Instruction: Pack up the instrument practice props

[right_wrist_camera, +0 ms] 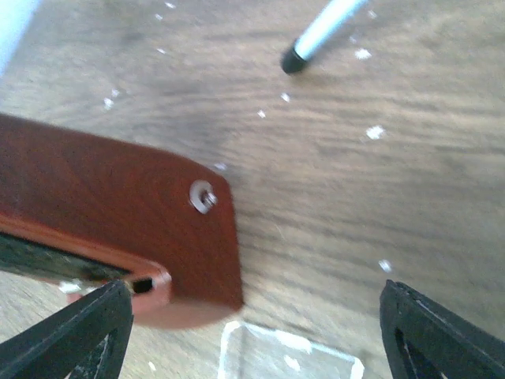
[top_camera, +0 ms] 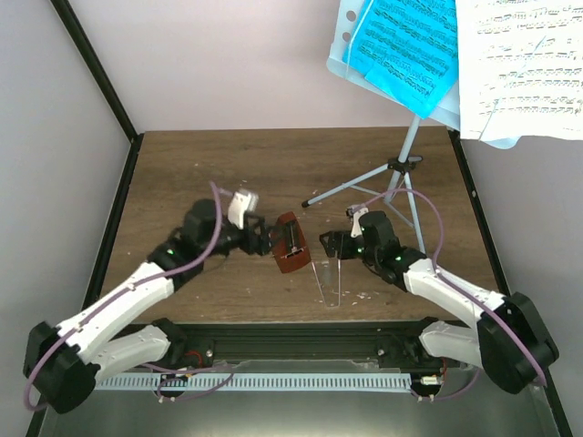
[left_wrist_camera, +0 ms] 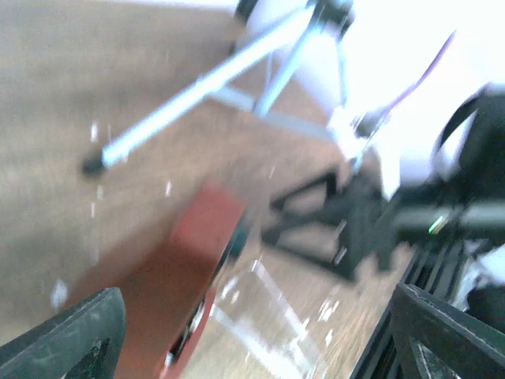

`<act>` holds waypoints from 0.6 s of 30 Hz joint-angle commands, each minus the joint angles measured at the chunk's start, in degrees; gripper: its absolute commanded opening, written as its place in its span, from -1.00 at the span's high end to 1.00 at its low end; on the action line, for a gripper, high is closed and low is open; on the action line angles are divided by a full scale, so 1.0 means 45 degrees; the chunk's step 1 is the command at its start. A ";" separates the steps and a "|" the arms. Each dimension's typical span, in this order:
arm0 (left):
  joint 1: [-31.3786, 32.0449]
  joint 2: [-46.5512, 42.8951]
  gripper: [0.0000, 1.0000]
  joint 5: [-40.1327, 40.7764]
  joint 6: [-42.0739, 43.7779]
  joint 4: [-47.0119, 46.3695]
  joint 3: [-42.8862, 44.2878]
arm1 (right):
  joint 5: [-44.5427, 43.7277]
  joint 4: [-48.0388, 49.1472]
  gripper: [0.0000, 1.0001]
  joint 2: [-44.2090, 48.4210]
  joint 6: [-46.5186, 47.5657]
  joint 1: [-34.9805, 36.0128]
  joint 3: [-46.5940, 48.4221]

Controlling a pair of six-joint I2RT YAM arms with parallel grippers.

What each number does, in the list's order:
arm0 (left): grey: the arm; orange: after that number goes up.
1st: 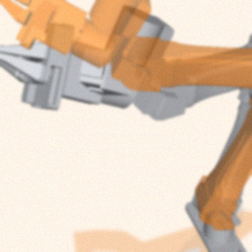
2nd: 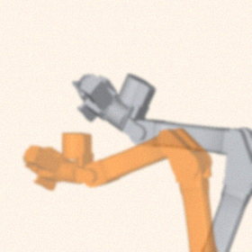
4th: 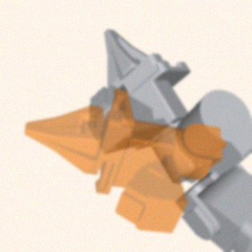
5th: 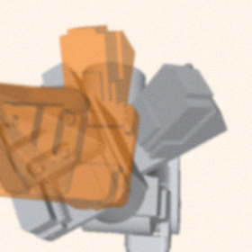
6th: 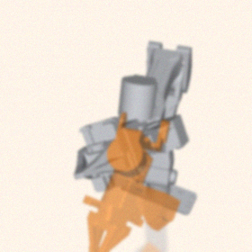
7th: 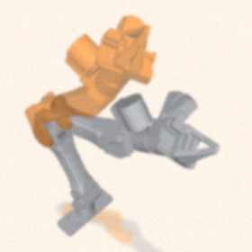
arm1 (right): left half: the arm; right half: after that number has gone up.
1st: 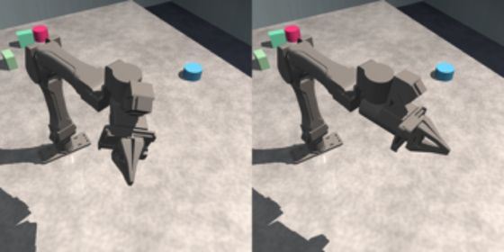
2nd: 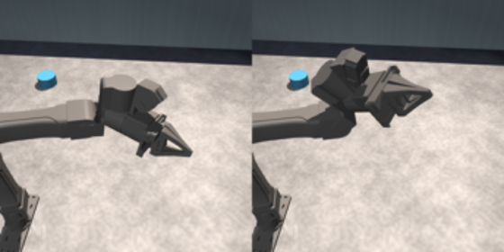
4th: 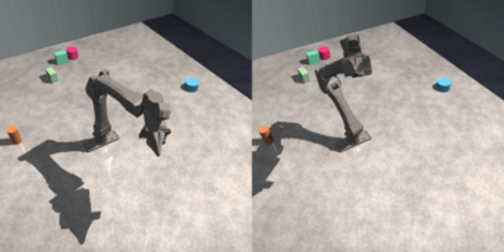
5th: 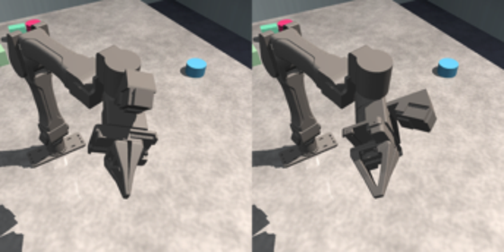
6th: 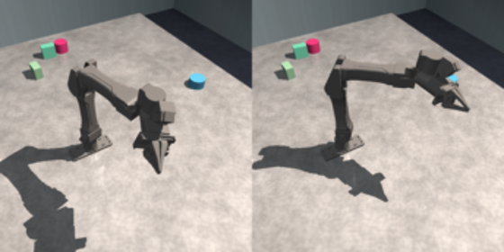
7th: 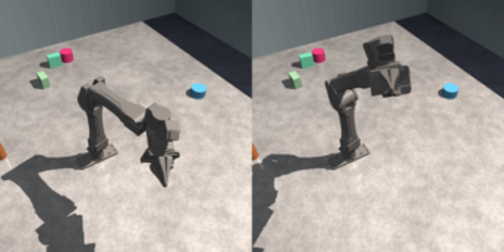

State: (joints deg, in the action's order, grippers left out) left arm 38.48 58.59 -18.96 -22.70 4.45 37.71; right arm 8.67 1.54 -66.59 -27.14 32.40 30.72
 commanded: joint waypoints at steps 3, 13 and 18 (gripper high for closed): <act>-0.0844 -0.0576 -0.95 -0.0171 0.1795 0.4573 0.4938 | -0.0642 -0.3770 -0.71 0.1013 -0.1089 0.0005 -0.0382; -0.0958 -0.0889 -0.99 0.2604 0.3614 0.4331 0.5414 | 0.0931 -0.3857 -0.32 0.0090 -0.2608 0.0171 -0.0981; -0.1009 -0.1147 -1.00 0.4300 0.4186 0.3980 0.4074 | 0.0148 -0.4608 -0.17 -0.0556 -0.2416 0.0463 -0.0477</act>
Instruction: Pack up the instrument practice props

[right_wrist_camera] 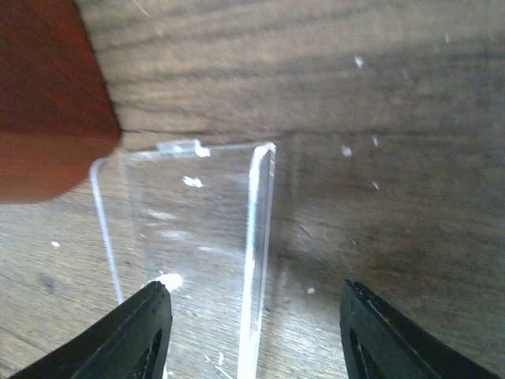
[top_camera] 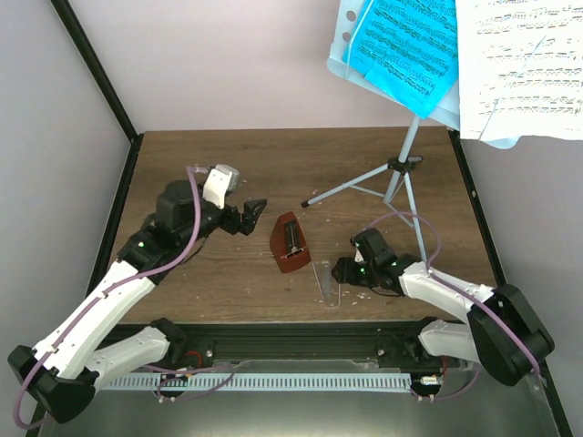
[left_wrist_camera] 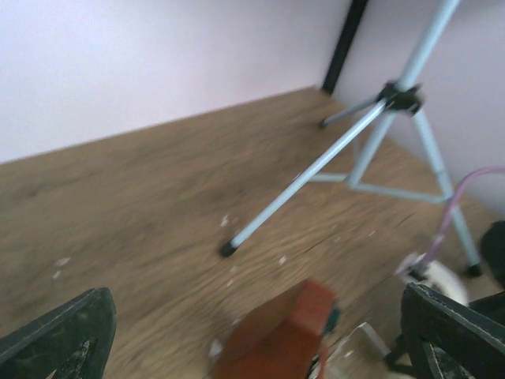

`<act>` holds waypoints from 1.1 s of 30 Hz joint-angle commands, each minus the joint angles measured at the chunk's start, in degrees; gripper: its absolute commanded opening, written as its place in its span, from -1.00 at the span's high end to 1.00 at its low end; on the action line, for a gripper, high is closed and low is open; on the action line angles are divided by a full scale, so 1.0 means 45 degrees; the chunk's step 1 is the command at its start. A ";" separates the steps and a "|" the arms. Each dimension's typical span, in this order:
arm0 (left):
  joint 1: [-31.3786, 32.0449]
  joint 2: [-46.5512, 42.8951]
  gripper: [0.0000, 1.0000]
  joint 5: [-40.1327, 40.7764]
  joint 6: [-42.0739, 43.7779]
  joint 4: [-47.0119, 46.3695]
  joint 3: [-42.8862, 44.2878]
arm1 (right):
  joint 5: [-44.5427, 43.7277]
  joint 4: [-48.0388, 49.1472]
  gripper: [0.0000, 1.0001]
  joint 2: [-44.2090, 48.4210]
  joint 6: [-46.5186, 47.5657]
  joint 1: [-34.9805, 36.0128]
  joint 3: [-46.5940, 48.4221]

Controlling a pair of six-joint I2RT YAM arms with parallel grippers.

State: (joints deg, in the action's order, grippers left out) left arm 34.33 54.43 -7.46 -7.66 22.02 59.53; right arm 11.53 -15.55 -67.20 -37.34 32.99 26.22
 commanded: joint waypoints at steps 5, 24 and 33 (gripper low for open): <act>-0.0096 -0.0163 -0.99 0.2738 0.1404 0.0479 -0.0869 | -0.0677 -0.0942 -0.09 -0.1267 -0.0042 0.0705 0.1013; -0.0103 0.0236 -0.99 0.2631 0.1382 0.0655 -0.1162 | -0.2930 -0.1644 0.82 -0.2967 -0.0170 0.2107 0.1869; -0.0093 0.0849 -0.98 0.2852 0.1641 0.0653 -0.1211 | -0.4992 -0.2712 0.99 0.0995 -0.0810 0.2104 0.1492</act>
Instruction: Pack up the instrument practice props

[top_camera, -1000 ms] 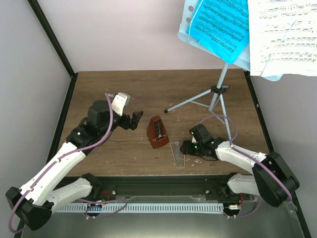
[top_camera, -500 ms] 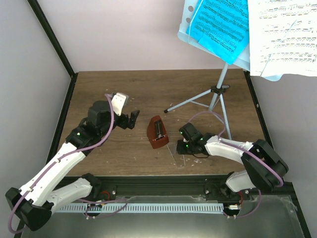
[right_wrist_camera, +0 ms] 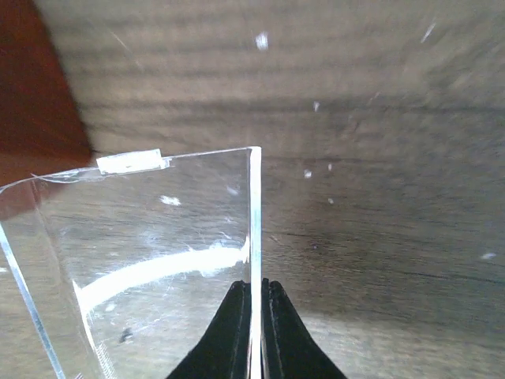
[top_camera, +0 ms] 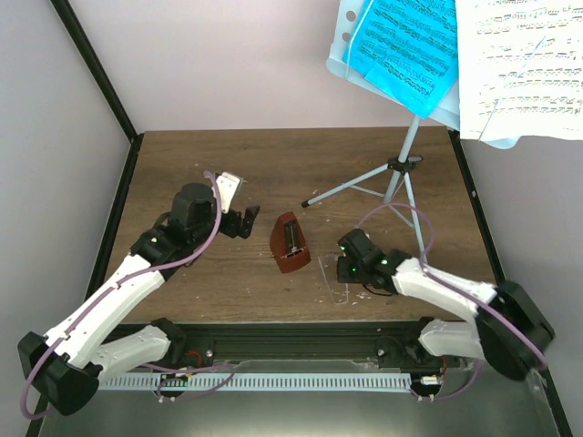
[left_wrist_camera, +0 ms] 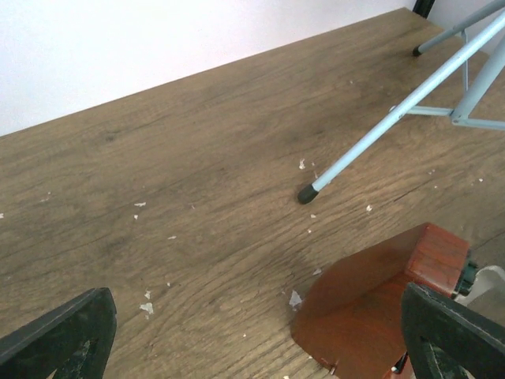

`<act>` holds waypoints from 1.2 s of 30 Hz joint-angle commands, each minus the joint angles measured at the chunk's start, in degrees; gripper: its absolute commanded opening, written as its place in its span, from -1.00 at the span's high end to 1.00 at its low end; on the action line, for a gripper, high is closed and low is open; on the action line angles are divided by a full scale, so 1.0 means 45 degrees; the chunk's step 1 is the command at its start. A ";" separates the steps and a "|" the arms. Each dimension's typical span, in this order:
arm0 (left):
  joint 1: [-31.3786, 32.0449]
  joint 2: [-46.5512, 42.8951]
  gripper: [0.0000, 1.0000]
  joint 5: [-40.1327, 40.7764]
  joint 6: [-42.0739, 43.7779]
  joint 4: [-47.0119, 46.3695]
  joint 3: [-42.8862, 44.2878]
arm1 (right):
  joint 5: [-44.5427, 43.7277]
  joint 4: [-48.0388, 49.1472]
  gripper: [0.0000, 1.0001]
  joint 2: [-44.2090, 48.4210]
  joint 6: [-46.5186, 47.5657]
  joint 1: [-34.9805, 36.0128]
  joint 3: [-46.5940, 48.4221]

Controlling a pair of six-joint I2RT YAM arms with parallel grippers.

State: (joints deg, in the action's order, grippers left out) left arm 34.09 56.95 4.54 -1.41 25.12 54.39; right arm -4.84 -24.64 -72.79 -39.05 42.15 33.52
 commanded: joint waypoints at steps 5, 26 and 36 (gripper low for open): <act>-0.0043 0.0125 -0.97 0.0386 0.0385 -0.0197 -0.0158 | 0.0040 0.0408 0.99 0.5988 0.0790 0.0067 -0.0497; -0.0045 -0.1702 -0.87 -0.8804 -0.3143 -0.2242 -0.2139 | 1.3709 0.2342 0.99 0.5006 0.3213 0.0062 -0.0981; 0.1515 -0.1203 -0.68 -1.2465 -0.4063 -0.0965 -0.3173 | 1.4598 0.2144 0.99 0.1991 0.4229 0.0048 -0.0351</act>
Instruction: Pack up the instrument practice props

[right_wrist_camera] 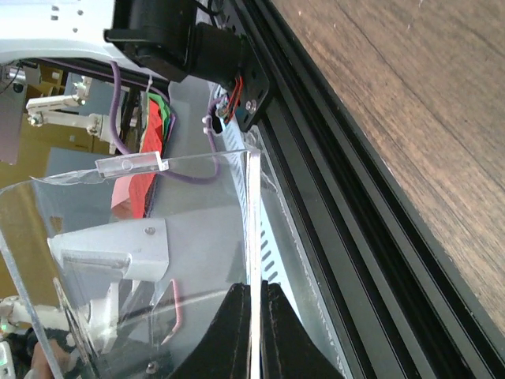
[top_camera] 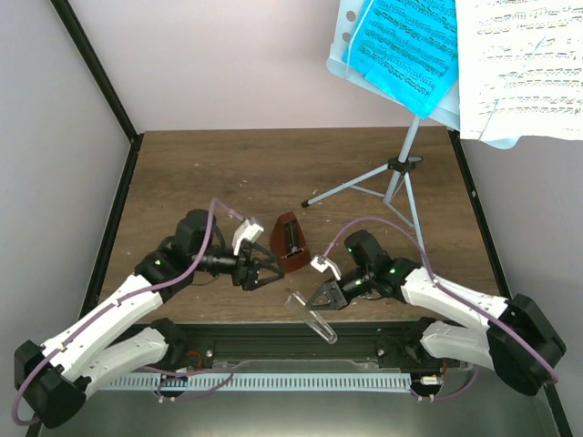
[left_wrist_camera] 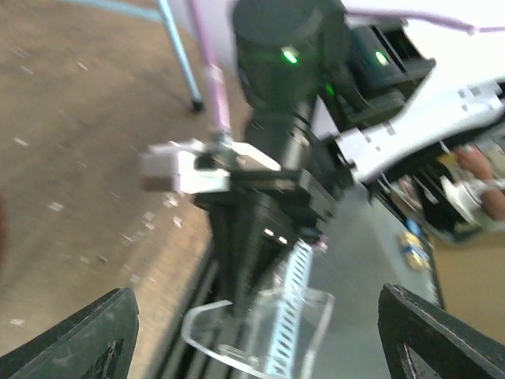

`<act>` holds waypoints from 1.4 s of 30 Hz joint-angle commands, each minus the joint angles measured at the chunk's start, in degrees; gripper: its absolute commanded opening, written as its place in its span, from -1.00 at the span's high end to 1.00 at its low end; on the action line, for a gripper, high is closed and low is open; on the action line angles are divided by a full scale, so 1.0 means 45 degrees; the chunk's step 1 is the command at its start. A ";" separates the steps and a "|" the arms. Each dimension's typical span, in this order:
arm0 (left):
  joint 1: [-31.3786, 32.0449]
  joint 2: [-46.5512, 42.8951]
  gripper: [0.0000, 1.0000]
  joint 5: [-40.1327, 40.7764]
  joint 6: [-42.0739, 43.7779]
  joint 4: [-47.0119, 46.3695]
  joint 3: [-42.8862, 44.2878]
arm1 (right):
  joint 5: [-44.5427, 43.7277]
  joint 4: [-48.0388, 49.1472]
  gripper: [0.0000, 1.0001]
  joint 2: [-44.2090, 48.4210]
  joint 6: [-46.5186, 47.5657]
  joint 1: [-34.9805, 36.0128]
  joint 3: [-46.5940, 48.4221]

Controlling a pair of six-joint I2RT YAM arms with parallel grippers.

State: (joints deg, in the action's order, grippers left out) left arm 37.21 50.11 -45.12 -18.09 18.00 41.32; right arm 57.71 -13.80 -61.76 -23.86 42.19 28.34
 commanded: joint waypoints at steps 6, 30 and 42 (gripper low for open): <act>0.1731 0.1196 -0.61 -0.2145 -0.0077 0.0432 -0.0321 | 0.0723 -0.0433 0.99 -0.0953 0.1024 0.0037 0.1043; 0.2829 0.2914 0.61 -0.4668 0.1069 0.0198 -0.0259 | 0.1098 0.0095 0.99 -0.1317 0.0317 -0.0048 0.0883; 0.2824 0.3119 0.49 -0.4828 0.1150 0.0259 -0.0316 | 0.1420 0.0128 0.99 -0.1343 0.0459 -0.0196 0.0896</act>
State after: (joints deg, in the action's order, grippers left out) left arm 49.43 63.90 -63.83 -14.33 18.24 40.38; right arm 62.83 -14.92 -67.88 -21.50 42.30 30.68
